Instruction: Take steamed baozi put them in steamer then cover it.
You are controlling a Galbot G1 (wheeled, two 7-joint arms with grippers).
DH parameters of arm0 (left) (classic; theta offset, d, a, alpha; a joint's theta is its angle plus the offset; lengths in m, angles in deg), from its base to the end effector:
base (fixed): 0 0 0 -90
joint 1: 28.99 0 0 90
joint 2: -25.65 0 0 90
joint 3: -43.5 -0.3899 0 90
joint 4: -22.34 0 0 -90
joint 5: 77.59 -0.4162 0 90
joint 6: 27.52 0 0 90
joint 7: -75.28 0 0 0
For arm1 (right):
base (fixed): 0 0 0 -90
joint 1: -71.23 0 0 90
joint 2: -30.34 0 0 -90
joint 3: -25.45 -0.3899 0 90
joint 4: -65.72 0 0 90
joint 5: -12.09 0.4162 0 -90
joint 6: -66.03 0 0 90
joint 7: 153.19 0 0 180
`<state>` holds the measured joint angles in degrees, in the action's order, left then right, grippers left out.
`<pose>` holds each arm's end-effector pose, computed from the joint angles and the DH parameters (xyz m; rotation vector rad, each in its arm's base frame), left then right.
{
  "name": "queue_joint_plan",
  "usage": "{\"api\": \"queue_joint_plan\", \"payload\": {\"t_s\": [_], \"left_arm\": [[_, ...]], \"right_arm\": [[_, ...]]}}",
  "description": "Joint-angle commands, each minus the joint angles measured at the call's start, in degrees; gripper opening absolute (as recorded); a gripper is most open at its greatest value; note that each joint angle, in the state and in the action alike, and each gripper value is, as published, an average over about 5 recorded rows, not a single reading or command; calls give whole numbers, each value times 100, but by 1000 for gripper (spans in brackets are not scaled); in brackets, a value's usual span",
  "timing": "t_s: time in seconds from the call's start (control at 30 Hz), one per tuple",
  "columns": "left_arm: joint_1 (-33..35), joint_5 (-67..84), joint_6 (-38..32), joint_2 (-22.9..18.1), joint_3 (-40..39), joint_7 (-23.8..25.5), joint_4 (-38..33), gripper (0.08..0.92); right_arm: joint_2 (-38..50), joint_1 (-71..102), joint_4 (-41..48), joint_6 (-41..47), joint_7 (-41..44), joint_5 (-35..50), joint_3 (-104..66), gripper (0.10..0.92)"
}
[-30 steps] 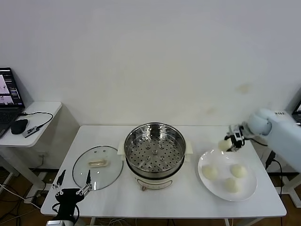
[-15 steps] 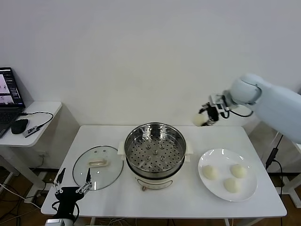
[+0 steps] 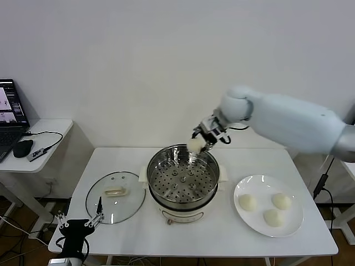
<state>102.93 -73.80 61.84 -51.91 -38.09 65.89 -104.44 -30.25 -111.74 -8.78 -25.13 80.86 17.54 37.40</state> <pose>0.1606 0.0779 -0.3147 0.2167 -3.0721 -0.3069 0.6327 0.0957 -0.0503 1.6955 -1.2106 2.0478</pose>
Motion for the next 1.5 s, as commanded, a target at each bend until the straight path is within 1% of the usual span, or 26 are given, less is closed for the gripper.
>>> {"api": "queue_joint_plan", "payload": {"t_s": [0.03,0.2,0.43,0.9,0.97,1.03,1.2,1.3,1.47,1.5], "left_arm": [[6,-8,4,-16,22,-2,-31,823],[33,-10,-5,-36,62,-2,-36,823],[16,-7,-6,-40,63,-3,-19,823],[-16,-43,-10,-53,-8,-10,-17,823],[-11,-47,-9,-56,-11,-10,-27,823],[-7,-47,-9,-60,-10,-10,-32,823],[19,-49,-8,-66,-10,-10,-64,823],[35,-48,-3,-58,-10,-8,-103,823],[53,-32,26,-12,-6,-1,-166,823],[54,-26,43,-1,-5,-2,-175,823]], "right_arm": [[-881,144,351,-1074,-150,-992,353,577],[-1038,309,682,-1587,-226,-1537,341,577],[-1080,567,873,-1946,-312,-1912,321,577],[-1194,916,1274,-2216,-591,-2253,199,578],[-1204,916,1310,-2237,-619,-2284,190,582],[-1200,900,1322,-2244,-634,-2281,190,612],[-1093,675,1146,-2171,-551,-2021,201,754],[-948,326,871,-1935,-373,-1598,262,808],[-368,-364,4,-787,153,-291,426,822],[-221,-469,-189,-553,243,-135,440,822]]}}
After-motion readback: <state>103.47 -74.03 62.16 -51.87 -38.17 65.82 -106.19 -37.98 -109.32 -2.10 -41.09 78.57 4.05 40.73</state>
